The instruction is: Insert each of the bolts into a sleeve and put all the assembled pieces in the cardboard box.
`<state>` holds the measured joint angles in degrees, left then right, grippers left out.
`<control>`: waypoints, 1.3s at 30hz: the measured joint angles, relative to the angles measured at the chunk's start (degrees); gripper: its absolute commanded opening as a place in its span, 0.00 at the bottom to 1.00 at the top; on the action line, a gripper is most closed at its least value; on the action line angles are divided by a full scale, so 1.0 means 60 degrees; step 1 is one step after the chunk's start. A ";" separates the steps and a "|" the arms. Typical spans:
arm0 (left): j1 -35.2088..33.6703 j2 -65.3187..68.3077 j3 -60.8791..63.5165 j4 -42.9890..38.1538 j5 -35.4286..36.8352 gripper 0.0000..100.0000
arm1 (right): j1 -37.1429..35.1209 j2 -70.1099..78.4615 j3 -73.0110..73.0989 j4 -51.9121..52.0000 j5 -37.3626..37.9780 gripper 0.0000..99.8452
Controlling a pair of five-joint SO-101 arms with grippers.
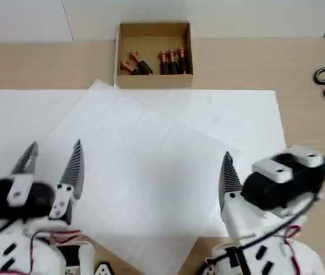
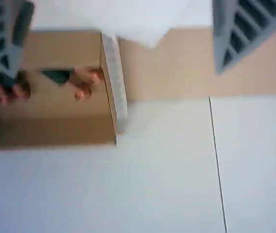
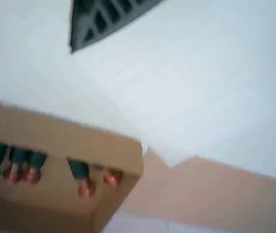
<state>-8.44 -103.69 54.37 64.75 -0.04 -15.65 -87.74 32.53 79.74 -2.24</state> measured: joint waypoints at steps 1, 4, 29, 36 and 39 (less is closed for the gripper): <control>0.0000 0.0000 0.0190 -0.0029 0.0000 0.25 | 0.0000 -0.0308 0.0469 -0.0029 0.0000 0.37; 0.0000 0.0000 0.0821 -0.0044 0.0000 0.25 | 0.0000 -0.1158 0.1714 -0.0059 0.0000 0.37; 0.0000 0.0029 0.4791 -0.0059 0.0000 0.25 | 0.0015 -0.2711 0.5875 -0.1216 0.0000 0.37; 0.0000 0.0029 0.5465 -0.0059 0.0000 0.25 | 0.0029 -0.2652 0.7048 -0.1289 0.0000 0.37; 0.0000 0.0029 0.5832 -0.0059 0.0000 0.25 | 0.0015 -0.2608 0.7458 -0.1289 0.0000 0.37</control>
<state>-8.44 -103.52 89.36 64.40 -0.04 -15.56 -103.38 77.27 72.00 -2.24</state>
